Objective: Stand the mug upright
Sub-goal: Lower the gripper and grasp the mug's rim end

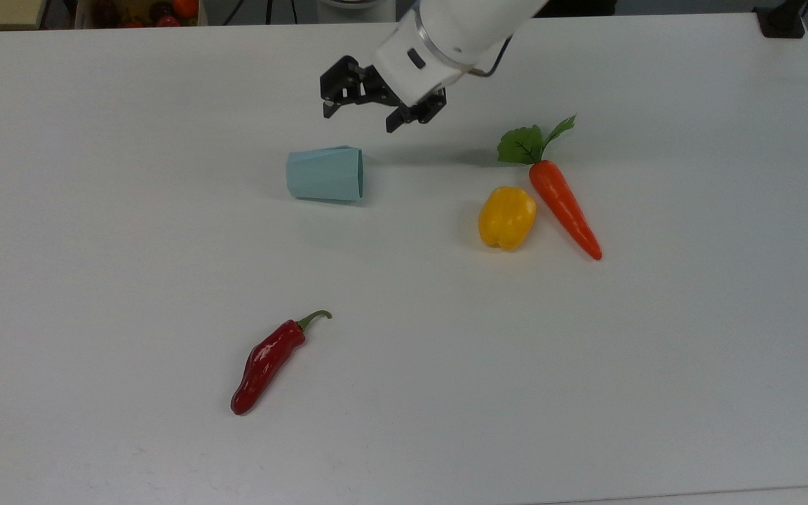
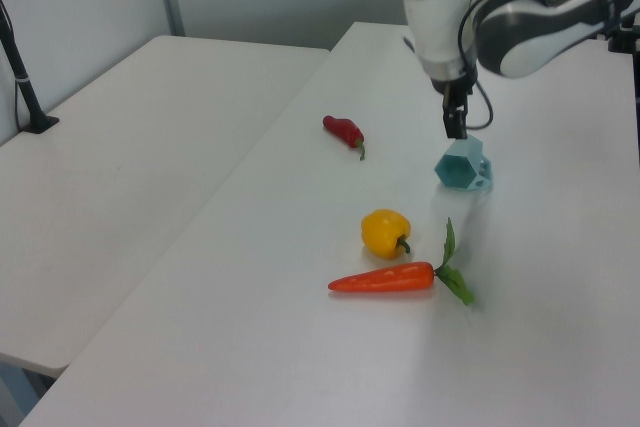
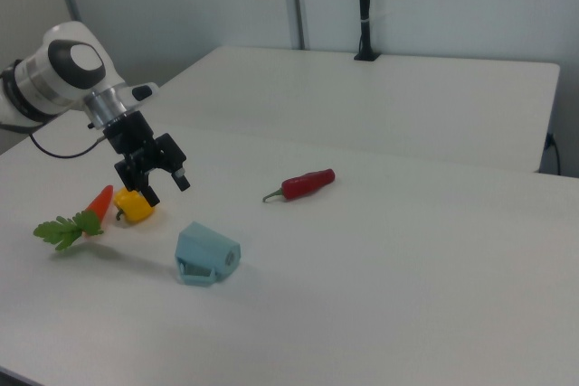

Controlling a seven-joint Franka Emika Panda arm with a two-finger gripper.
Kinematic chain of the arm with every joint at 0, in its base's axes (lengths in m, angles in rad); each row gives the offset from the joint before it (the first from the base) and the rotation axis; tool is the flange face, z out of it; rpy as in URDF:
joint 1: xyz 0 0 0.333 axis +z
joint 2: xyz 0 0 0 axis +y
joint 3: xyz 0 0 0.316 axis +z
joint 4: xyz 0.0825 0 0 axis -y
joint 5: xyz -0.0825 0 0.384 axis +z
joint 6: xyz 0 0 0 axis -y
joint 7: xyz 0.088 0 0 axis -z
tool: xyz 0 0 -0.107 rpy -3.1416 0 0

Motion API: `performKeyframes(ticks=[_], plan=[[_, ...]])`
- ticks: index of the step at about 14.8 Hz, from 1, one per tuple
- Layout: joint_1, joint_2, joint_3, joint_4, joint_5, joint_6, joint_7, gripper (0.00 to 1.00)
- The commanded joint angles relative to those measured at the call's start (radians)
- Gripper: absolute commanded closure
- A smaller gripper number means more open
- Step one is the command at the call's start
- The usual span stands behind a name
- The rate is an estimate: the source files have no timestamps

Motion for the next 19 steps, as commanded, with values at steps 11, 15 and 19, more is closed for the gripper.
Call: performKeyframes(ticks=[11, 15, 19], plan=[[0.046, 0.198, -0.01, -0.038, -0.279, -0.123, 0.304, 0.43], [0.046, 0.198, -0.01, -0.047, -0.279, -0.129, 0.303, 0.83], [0.034, 0.171, -0.011, -0.038, -0.281, -0.137, 0.292, 1.0]])
